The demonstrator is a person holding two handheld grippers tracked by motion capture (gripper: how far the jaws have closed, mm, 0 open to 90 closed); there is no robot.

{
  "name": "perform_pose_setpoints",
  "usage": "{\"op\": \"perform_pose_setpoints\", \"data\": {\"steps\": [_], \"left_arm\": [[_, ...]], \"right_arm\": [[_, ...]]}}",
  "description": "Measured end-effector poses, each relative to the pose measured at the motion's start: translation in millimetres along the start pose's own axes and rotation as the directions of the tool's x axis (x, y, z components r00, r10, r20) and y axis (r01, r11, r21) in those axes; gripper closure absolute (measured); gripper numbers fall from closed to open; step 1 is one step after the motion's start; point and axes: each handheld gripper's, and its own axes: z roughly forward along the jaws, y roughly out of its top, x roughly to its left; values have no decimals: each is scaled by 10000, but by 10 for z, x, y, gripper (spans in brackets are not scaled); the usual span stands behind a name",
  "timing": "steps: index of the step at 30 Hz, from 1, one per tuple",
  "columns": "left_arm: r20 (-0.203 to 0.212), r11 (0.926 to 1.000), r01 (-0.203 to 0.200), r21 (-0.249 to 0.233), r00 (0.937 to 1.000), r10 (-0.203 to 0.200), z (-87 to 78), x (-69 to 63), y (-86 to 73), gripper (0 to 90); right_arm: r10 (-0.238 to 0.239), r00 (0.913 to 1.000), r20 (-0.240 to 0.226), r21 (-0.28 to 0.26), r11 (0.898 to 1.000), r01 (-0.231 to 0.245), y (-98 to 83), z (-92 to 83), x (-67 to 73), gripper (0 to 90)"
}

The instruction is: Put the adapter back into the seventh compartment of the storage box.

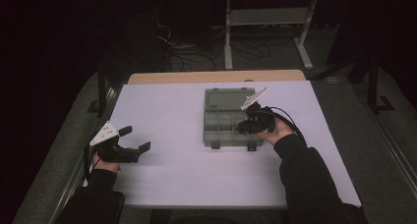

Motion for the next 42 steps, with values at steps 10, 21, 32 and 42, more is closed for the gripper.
{"op": "perform_pose_setpoints", "data": {"steps": [10, 21, 32, 42], "left_arm": [[3, 10000, 2, -11, 10000, -2, 1, -2, 1, 0], [34, 10000, -14, -8, 10000, 14, 4, -3, 2, 0], [39, 10000, -4, 6, 10000, 4, 6, -4, 1, 0], [45, 10000, -6, 27, 10000, 6, 5, -5, -1, 0]], "right_arm": [[293, 9996, -61, 458, 9985, -289, -36, 120, -73, 751], [494, 9987, -155, 348, 9982, -488, -38, 101, -88, 647], [700, 9975, 68, -91, 9975, -699, -35, -4, -85, 386], [1195, 9902, 726, -563, 9917, -1156, -49, -104, -109, 131]]}}
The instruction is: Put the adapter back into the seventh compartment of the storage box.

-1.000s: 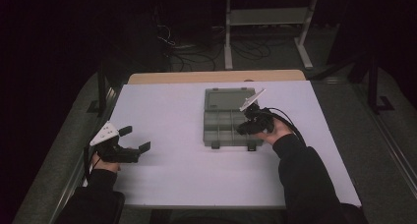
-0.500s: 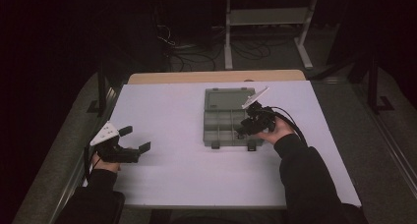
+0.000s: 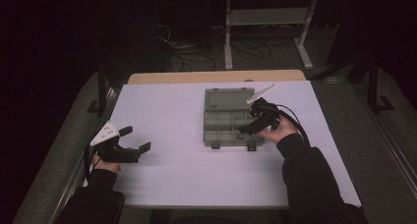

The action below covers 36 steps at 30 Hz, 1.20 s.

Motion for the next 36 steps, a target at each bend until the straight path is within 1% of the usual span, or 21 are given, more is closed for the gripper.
{"op": "perform_pose_setpoints", "data": {"steps": [2, 4, 8, 13, 14, 20, 29, 36], "left_arm": [[-5, 10000, -4, -6, 10000, 4, -1, -1, 0, 0], [-5, 10000, -5, -4, 10000, 5, -2, -1, 0, 0], [42, 10000, 17, -15, 10000, -17, -2, -2, 0, 0], [67, 10000, 57, 26, 10000, -57, 0, 1, -3, 0], [72, 10000, 55, 33, 10000, -55, 1, 1, -3, 0], [64, 10000, 72, 51, 10000, -72, 5, 0, -5, 0], [48, 9999, 78, 67, 10000, -79, 4, 0, -6, 0], [48, 9999, 81, 80, 10000, -81, 7, 2, -7, 0]], "right_arm": [[28, 10000, 63, -95, 10000, -28, 1, -34, 9, 118], [77, 9999, 125, -117, 9999, -75, 0, -53, 15, 56], [95, 9995, 313, -268, 9996, -87, -5, -103, 25, 0], [177, 9989, 436, -353, 9992, -161, -24, -141, 27, 0], [210, 9987, 457, -469, 9987, -188, -42, -163, 30, 0], [305, 9984, 472, -711, 9971, -271, -95, -224, 27, 0], [527, 9972, 537, -1205, 9916, -460, -235, -349, 11, 0], [650, 9964, 538, -1361, 9890, -572, -340, -403, 8, 0]]}}
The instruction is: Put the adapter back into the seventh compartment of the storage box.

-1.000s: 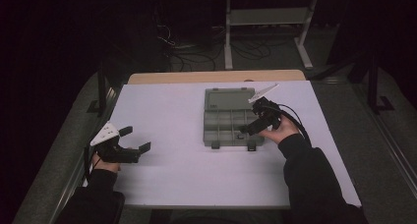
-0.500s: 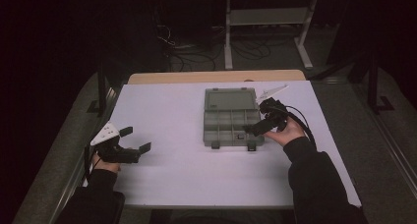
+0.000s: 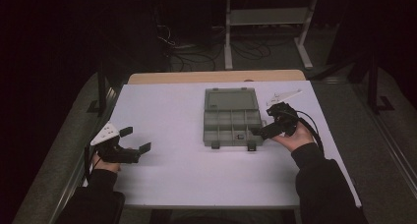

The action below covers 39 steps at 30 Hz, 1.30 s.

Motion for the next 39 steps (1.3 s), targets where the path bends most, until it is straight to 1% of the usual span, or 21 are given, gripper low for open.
{"op": "perform_pose_setpoints", "data": {"steps": [4, 12, 18, 30, 35, 39], "left_arm": [[-7, 10000, -24, 26, 10000, 24, 1, 0, 0, 0], [4, 10000, -54, 50, 10000, 54, 3, -1, 0, 0], [16, 10000, -69, 42, 10000, 69, 2, -1, 0, 0], [-3, 10000, -69, 34, 10000, 70, -1, -6, 1, 0], [-3, 10000, -63, 26, 10000, 63, -2, -6, 0, 0], [19, 9999, -87, 51, 10000, 87, -1, -3, 0, 0]], "right_arm": [[59, 10000, -28, -136, 9999, -59, -52, -36, -3, 0], [50, 10000, -46, -248, 9997, -51, -147, -89, 23, 0], [148, 9999, -89, -338, 9993, -151, -221, -127, 37, 0], [276, 9995, -131, -812, 9963, -286, -357, -228, 67, 0], [464, 9988, -166, -975, 9941, -478, -429, -268, 55, 0], [510, 9986, -147, -1095, 9926, -523, -470, -293, 54, 0]]}}
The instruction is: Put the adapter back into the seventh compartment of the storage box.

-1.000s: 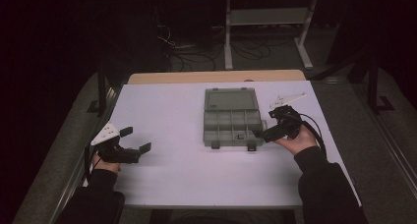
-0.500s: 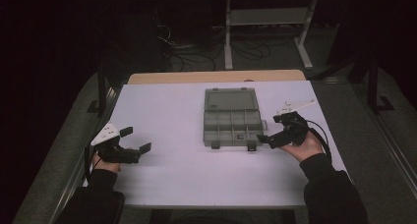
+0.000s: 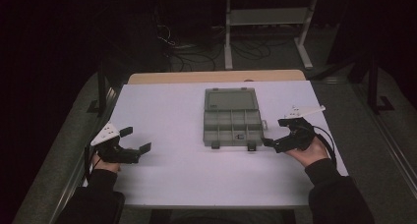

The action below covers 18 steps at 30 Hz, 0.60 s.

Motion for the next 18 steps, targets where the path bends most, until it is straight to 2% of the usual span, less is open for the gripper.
{"op": "perform_pose_setpoints", "data": {"steps": [5, 11, 18], "left_arm": [[-17, 10000, -3, -1, 10000, 3, 1, -1, 0, 0], [-44, 10000, 19, -8, 10000, -19, -2, -2, 0, 0], [-50, 10000, 16, -5, 10000, -16, -4, -4, 0, 0]], "right_arm": [[99, 9999, 54, -354, 9993, -97, -60, -62, -14, 0], [169, 9998, 43, -518, 9985, -166, -142, -107, -22, 0], [195, 9995, 246, -569, 9982, -181, -226, -153, -39, 0]]}}
